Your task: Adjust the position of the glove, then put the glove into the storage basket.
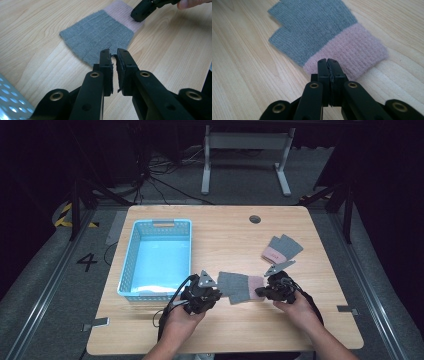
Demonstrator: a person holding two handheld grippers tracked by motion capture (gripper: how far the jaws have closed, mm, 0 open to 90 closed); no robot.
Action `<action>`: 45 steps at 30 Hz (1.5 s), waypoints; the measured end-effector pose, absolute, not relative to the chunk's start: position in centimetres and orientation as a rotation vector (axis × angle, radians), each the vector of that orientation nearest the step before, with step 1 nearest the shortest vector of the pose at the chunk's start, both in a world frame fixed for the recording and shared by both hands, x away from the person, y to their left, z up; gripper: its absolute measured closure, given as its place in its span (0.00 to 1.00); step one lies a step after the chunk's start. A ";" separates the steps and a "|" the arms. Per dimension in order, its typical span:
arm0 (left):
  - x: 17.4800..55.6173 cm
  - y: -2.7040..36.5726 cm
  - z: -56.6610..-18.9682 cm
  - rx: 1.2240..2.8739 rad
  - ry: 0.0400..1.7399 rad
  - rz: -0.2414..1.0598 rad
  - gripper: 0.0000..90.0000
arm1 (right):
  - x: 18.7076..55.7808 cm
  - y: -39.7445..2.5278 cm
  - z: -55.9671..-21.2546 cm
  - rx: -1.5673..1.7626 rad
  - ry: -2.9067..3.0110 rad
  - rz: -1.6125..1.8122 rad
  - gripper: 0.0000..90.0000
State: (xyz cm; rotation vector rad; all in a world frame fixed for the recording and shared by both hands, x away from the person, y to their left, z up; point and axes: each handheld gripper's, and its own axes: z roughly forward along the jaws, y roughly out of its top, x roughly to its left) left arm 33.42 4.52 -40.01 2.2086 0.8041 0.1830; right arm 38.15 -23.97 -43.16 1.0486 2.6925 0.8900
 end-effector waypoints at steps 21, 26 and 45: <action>33.7 4.8 -40.0 2.187 0.825 0.179 0.85 | 39.1 -27.4 -40.0 1.165 2.536 1.001 0.99; 33.9 5.0 -40.0 2.172 0.838 0.179 0.84 | 40.7 -28.2 -39.4 1.201 2.497 0.974 0.99; 33.9 4.9 -40.2 2.188 0.808 0.165 0.81 | 46.5 -30.6 -40.3 1.372 2.339 0.944 0.99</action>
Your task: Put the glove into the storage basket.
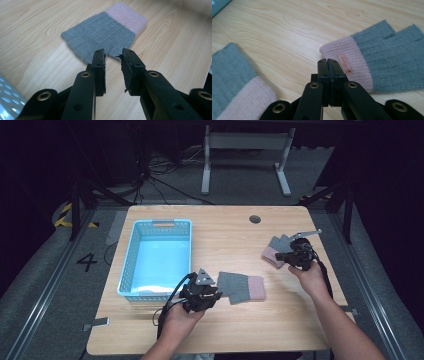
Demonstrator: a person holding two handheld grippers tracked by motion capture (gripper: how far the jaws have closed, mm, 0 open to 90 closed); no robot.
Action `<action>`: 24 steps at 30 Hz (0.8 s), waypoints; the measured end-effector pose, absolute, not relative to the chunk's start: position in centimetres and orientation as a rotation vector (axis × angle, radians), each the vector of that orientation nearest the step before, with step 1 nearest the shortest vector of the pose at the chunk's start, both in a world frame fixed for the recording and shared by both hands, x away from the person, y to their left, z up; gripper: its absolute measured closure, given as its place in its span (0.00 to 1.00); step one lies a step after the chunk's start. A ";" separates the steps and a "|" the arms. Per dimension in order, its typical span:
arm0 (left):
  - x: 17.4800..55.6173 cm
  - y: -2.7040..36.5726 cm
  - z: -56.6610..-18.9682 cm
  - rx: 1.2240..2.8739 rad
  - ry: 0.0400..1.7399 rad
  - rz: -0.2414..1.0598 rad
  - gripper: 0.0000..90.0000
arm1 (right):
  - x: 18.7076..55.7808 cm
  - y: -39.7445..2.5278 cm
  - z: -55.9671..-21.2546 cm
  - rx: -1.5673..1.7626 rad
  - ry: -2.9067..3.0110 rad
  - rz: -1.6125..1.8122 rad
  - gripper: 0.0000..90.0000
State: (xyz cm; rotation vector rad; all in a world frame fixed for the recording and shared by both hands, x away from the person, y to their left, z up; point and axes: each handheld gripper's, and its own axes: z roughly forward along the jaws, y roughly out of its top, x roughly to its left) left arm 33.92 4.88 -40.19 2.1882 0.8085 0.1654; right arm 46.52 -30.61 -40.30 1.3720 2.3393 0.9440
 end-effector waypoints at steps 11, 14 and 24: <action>33.7 5.1 -40.4 2.192 0.823 0.168 0.80 | 48.2 -30.9 -42.1 1.410 2.301 0.911 0.99; 33.7 5.2 -40.4 2.194 0.824 0.171 0.80 | 48.4 -30.8 -42.5 1.414 2.306 0.902 0.99; 33.7 5.2 -40.4 2.193 0.818 0.170 0.80 | 48.6 -30.8 -43.3 1.426 2.335 0.851 0.99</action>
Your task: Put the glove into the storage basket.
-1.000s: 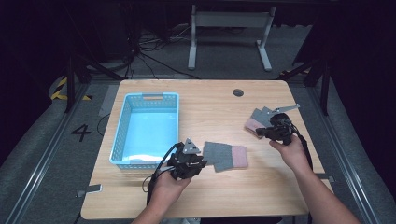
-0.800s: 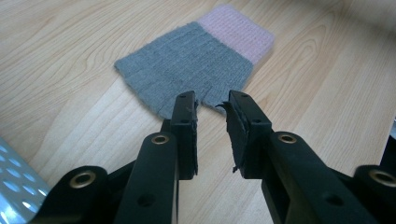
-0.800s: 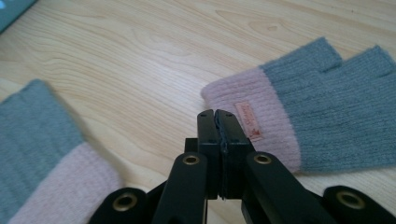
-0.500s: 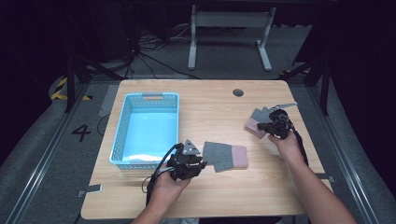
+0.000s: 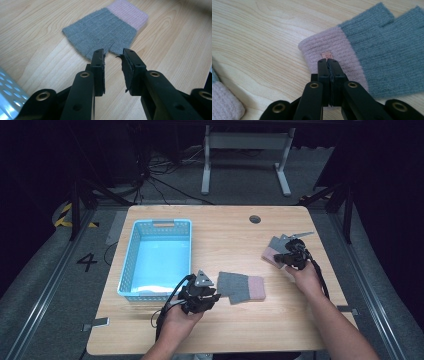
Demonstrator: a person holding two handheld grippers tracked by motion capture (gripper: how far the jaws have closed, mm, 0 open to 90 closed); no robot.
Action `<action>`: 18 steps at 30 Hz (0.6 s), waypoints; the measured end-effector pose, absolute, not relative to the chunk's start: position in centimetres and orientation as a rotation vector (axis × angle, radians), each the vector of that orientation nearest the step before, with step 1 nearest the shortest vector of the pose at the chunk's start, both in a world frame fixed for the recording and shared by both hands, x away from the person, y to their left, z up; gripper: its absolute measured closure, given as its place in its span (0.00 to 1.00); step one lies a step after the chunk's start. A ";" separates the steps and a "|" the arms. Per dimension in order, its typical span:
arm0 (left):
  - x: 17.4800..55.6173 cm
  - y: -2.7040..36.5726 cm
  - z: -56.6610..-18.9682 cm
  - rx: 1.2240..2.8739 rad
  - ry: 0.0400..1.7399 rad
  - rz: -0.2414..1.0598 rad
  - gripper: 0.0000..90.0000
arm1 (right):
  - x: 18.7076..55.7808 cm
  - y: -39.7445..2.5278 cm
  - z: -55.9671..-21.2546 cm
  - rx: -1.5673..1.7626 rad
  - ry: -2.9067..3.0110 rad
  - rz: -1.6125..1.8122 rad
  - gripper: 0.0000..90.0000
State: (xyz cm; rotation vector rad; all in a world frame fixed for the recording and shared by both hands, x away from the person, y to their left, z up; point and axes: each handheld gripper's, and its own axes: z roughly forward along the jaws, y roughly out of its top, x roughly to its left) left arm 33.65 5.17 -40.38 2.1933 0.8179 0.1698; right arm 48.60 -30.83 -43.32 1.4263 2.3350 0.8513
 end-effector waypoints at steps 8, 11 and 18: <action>33.8 4.9 -40.3 2.196 0.808 0.165 0.80 | 48.0 -31.1 -43.3 1.421 2.346 0.833 0.99; 33.9 4.7 -40.3 2.201 0.800 0.164 0.80 | 47.8 -31.3 -43.3 1.420 2.349 0.833 0.99; 34.1 4.2 -40.3 2.205 0.784 0.155 0.80 | 46.8 -32.1 -43.0 1.413 2.363 0.779 0.99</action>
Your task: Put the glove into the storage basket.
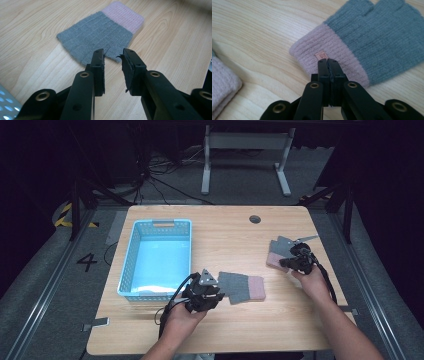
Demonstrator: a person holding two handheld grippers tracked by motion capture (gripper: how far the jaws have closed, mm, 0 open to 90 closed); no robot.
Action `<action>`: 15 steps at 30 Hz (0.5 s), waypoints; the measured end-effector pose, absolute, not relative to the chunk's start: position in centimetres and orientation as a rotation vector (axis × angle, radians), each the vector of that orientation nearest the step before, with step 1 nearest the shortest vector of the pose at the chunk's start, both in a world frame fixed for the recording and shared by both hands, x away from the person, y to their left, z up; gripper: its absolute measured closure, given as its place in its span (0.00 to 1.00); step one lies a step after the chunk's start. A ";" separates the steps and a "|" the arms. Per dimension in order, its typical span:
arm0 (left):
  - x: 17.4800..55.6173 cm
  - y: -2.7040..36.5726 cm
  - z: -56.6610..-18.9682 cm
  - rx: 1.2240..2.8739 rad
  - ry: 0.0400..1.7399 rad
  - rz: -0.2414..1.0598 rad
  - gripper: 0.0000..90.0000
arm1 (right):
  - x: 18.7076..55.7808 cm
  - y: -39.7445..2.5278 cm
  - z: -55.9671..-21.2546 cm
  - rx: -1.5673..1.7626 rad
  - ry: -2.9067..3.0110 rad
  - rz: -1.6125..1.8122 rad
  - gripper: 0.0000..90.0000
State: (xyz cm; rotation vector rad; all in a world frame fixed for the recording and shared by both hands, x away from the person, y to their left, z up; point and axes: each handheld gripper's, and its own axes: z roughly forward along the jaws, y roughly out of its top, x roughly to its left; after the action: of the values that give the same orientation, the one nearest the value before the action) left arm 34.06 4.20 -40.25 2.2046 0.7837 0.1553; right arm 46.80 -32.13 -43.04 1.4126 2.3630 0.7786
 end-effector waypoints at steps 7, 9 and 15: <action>34.2 3.8 -40.2 2.210 0.771 0.154 0.80 | 45.9 -33.1 -42.9 1.419 2.366 0.747 0.99; 34.2 3.7 -40.2 2.214 0.764 0.151 0.80 | 45.6 -33.4 -42.9 1.427 2.363 0.747 0.99; 34.4 3.5 -40.1 2.214 0.755 0.147 0.80 | 44.7 -34.4 -42.8 1.437 2.363 0.734 0.99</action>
State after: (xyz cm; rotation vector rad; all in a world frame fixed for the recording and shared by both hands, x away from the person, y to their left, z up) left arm 34.36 3.45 -40.13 2.2142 0.7550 0.1468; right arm 44.68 -34.40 -42.80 1.4369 2.3633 0.7344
